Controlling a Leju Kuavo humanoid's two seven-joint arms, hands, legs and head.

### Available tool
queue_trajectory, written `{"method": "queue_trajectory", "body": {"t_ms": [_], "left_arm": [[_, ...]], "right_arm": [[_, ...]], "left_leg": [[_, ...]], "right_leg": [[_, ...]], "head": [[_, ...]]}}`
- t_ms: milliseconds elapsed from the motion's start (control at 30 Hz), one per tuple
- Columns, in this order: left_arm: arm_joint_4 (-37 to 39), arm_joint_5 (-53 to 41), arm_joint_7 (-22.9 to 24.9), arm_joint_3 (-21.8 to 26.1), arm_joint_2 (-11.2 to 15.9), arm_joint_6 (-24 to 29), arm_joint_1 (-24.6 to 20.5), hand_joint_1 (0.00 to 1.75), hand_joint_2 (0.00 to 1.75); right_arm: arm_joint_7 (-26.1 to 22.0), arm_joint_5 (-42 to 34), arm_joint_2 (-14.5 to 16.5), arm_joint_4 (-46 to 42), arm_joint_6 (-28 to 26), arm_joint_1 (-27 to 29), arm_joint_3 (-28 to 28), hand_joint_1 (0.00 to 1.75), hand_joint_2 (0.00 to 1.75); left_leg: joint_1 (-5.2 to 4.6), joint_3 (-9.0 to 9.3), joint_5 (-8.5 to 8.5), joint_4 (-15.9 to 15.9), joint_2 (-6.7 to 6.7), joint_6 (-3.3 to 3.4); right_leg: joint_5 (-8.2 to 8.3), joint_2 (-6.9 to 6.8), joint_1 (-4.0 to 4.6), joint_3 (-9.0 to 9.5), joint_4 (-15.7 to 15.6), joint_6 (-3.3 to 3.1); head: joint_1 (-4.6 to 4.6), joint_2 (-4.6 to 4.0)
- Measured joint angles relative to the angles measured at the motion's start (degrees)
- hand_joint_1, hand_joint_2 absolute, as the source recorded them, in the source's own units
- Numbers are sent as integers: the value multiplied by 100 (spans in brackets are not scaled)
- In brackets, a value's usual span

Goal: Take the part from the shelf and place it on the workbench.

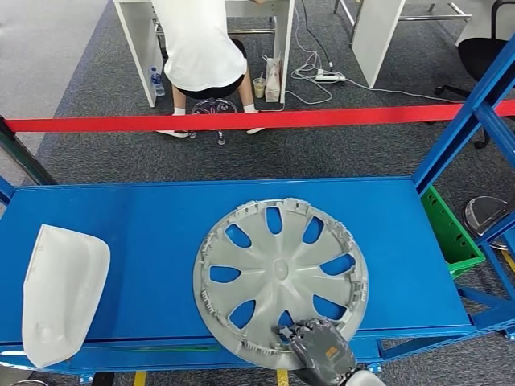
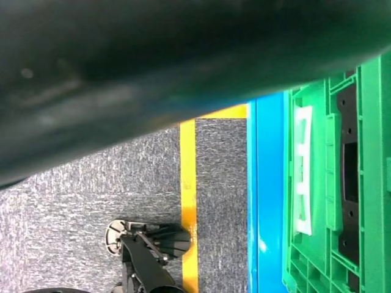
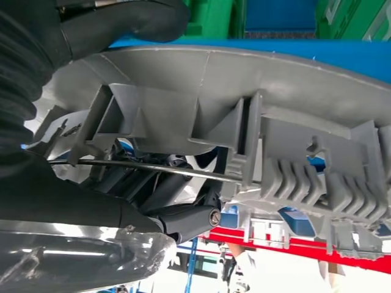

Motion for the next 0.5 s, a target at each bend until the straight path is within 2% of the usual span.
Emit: {"method": "queue_trajectory", "body": {"t_ms": [100,233,400,500], "left_arm": [[-5,-32,0,60,-13,1,0,0,0],[-11,-97,-4,122,-57,0,-6,0,0],[-14,-143,-18,198,-118,15,-11,0,0],[-14,-154,-36,221,-155,24,-11,0,0]], "right_arm": [[398,232,-145,-286,-461,134,133,175,175],[769,712,-212,-650,-1538,218,211,175,175],[842,1120,-187,-890,-2513,225,114,175,175],[750,1262,-61,-995,-3028,228,-40,175,175]], "left_leg": [[0,-3,-1,0,2,-1],[0,-2,-1,0,3,-2],[0,-1,-1,0,5,-2],[0,-1,-1,0,5,-2]], "right_leg": [[0,5,0,-4,0,0],[0,7,0,-6,0,0],[0,8,0,-6,0,0],[0,10,1,-6,0,0]], "head": [[0,0],[0,0],[1,0],[-1,0]]}}
